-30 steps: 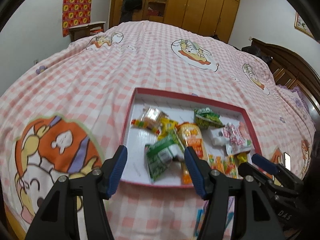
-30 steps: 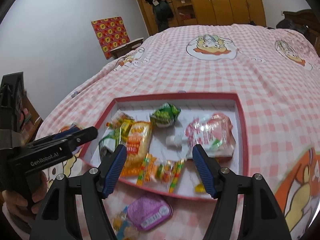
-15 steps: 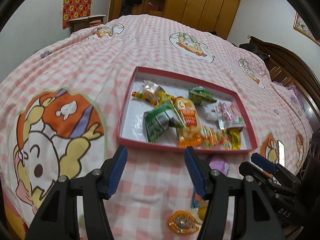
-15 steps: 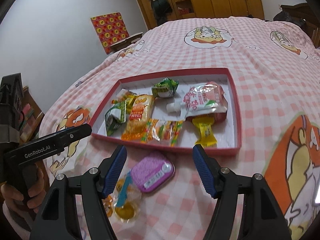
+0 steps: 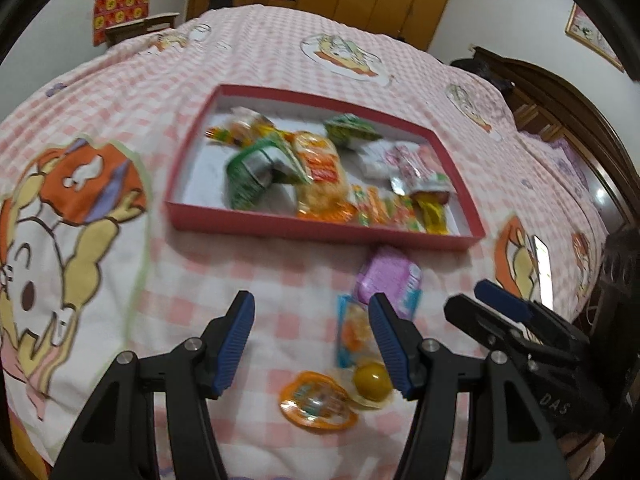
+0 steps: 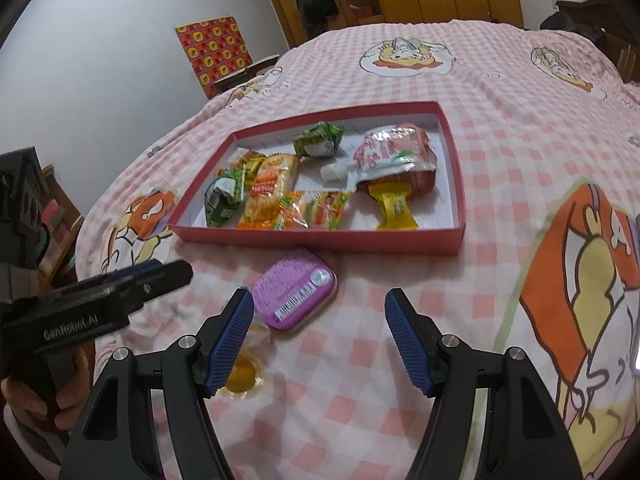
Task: Organize snacks
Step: 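Grasp the orange jelly cup with the left tool while the right tool grasps the yellow jelly cup, then carry the orange and yellow jelly cups over the box lid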
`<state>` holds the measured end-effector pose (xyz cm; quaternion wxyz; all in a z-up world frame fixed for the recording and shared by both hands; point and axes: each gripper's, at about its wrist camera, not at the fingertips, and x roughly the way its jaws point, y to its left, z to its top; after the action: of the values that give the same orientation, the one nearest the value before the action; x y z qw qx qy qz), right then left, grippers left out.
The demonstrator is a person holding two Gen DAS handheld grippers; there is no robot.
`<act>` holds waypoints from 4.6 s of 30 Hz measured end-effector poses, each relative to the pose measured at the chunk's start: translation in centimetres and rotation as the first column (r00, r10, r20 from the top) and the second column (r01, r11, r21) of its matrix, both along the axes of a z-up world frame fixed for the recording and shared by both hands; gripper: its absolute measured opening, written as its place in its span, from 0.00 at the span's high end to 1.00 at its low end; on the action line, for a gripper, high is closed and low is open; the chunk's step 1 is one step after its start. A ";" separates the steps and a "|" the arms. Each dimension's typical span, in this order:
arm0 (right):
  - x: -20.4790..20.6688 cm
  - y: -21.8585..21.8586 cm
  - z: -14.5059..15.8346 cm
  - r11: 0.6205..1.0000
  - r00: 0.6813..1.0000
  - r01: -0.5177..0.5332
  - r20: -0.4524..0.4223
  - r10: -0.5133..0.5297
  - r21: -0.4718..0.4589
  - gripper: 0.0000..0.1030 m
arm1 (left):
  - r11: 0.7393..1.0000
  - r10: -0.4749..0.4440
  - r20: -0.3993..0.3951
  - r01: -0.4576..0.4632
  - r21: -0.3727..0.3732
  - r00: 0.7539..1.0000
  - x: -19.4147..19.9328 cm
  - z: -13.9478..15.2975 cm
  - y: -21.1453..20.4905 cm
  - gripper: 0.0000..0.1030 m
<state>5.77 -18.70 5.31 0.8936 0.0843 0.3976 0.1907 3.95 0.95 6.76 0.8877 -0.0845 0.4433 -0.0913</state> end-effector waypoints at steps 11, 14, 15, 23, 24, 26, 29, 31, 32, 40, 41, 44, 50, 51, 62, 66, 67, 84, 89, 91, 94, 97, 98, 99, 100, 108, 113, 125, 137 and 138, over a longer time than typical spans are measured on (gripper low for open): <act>-0.9 -2.0 -0.7 0.999 0.999 0.033 -0.028 -0.033 0.007 0.32 | 0.999 -0.024 -0.019 0.025 0.039 1.000 -1.5 -0.4 -0.3 0.39; -1.3 -2.0 -0.9 1.000 0.999 0.027 -0.035 -0.027 0.009 0.32 | 0.999 -0.014 -0.034 0.015 0.046 0.999 -1.9 -0.8 0.2 0.39; -1.4 -1.9 -0.9 1.000 0.999 0.023 -0.035 -0.022 0.008 0.32 | 0.999 -0.013 -0.045 0.015 0.045 0.999 -2.0 -1.1 0.3 0.39; -2.1 -1.0 -0.8 1.000 0.999 -0.008 -0.037 0.009 0.013 0.32 | 0.997 -0.033 -0.089 0.038 0.061 0.996 -3.0 -2.9 0.2 0.39; -2.1 -0.9 -0.8 1.000 0.999 -0.012 -0.038 0.013 0.015 0.32 | 0.997 -0.028 -0.085 0.034 0.065 0.996 -3.1 -3.1 0.2 0.40; -2.2 -0.7 -0.8 1.000 0.999 -0.020 -0.040 0.021 0.018 0.32 | 0.997 -0.029 -0.076 0.034 0.072 0.997 -3.4 -3.5 0.1 0.40; -2.2 -0.4 -0.9 0.999 0.999 -0.027 -0.043 0.028 0.021 0.32 | 0.993 -0.039 -0.047 0.044 0.106 0.998 -3.7 -3.7 -0.4 0.42; -2.2 -0.2 -1.0 0.999 0.998 -0.027 -0.047 0.029 0.025 0.32 | 0.992 -0.038 -0.033 0.041 0.118 0.999 -3.7 -3.8 -0.6 0.48; -2.1 -0.1 -1.1 0.999 0.998 -0.028 -0.053 0.030 0.031 0.32 | 0.992 -0.033 -0.026 0.036 0.122 0.999 -3.7 -3.9 -0.5 0.51; -1.9 1.0 -1.5 0.998 0.996 -0.046 -0.080 0.050 0.049 0.32 | 0.997 -0.030 -0.010 0.031 0.076 0.999 -3.4 -3.8 0.7 0.74; -1.9 1.2 -1.5 0.997 0.995 -0.049 -0.083 0.054 0.055 0.32 | 0.997 -0.030 -0.010 0.031 0.073 0.999 -3.4 -3.8 0.9 0.74; -1.8 2.0 -1.6 0.995 0.992 -0.070 -0.101 0.077 0.071 0.32 | 0.997 -0.029 -0.004 0.029 0.067 1.000 -3.6 -3.5 1.5 0.74; -1.5 3.9 -2.0 0.992 0.986 -0.096 -0.128 0.105 0.078 0.34 | 0.999 0.002 0.006 -0.003 0.053 1.000 -3.8 -3.2 3.1 0.74; -1.4 4.2 -2.1 0.992 0.986 -0.097 -0.131 0.106 0.075 0.34 | 0.999 0.008 0.007 -0.008 0.050 1.000 -3.8 -3.2 3.4 0.74; 0.3 6.2 -2.9 0.991 0.979 -0.076 -0.180 0.095 0.110 0.51 | 1.000 0.015 0.004 -0.015 0.018 1.000 -3.8 -3.7 4.2 0.74; 0.6 6.2 -3.1 0.993 0.980 -0.060 -0.181 0.078 0.104 0.60 | 1.000 0.017 0.000 -0.017 0.015 1.000 -3.7 -3.6 4.2 0.74; 0.6 6.1 -3.2 0.993 0.980 -0.059 -0.181 0.078 0.106 0.60 | 1.000 0.016 0.001 -0.016 0.015 1.000 -3.7 -3.6 4.2 0.74; -1.1 4.2 -1.1 0.988 0.989 -0.092 -0.103 0.105 0.127 0.66 | 1.000 0.002 0.039 -0.003 0.016 0.999 -3.4 -1.2 3.8 0.74; -1.1 3.6 -0.1 0.989 0.992 -0.092 -0.079 0.102 0.119 0.66 | 1.000 -0.009 0.036 0.009 0.012 0.999 -2.5 -0.5 3.7 0.74; -1.1 3.4 0.3 0.990 0.993 -0.092 -0.067 0.100 0.110 0.66 | 1.000 -0.011 0.040 0.011 0.010 0.999 -2.0 -0.2 3.7 0.74; -0.7 3.1 1.0 0.991 0.994 -0.088 -0.050 0.094 0.097 0.66 | 1.000 -0.014 0.048 0.014 0.010 0.999 -1.4 0.5 3.7 0.74; -0.3 2.7 1.5 0.993 0.995 -0.086 -0.035 0.090 0.082 0.66 | 1.000 -0.022 0.056 0.021 0.004 0.998 -0.7 1.2 3.6 0.74; -0.1 2.5 1.7 0.993 0.996 -0.086 -0.031 0.089 0.076 0.66 | 1.000 -0.025 0.056 0.025 0.001 0.998 -0.5 1.3 3.5 0.74; 0.0 2.4 1.8 0.994 0.996 -0.086 -0.029 0.088 0.072 0.66 | 1.000 -0.030 0.057 0.030 -0.004 0.998 -0.2 1.6 3.5 0.74; 0.1 2.3 1.9 0.994 0.996 -0.085 -0.028 0.087 0.069 0.66 | 0.999 -0.032 0.057 0.033 -0.005 0.998 0.0 1.7 3.4 0.74; 1.8 1.5 2.8 0.996 0.996 -0.088 -0.014 0.088 0.035 0.66 | 0.998 -0.057 0.074 0.057 0.008 0.996 2.5 3.3 2.6 0.74; 3.3 1.0 3.4 0.997 0.997 -0.071 -0.003 0.071 0.006 0.66 | 0.997 -0.069 0.089 0.067 0.027 0.994 4.3 3.8 2.0 0.74; 6.7 0.8 4.3 0.998 0.998 -0.054 0.015 0.055 -0.042 0.66 | 1.000 -0.020 0.115 0.018 0.017 0.993 10.1 4.0 1.8 0.74; 8.5 0.6 4.2 0.998 0.999 -0.047 0.017 0.047 -0.038 0.66 | 0.999 -0.022 0.105 0.019 0.032 0.994 15.5 2.8 0.5 0.74; 8.6 0.5 4.2 0.998 0.999 -0.047 0.016 0.048 -0.039 0.66 | 0.999 -0.021 0.104 0.018 0.035 0.994 15.8 2.7 0.4 0.74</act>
<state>14.41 -18.17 9.46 0.8936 0.0560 0.3955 0.2049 19.74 1.38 9.44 0.9101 -0.0599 0.3984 -0.0967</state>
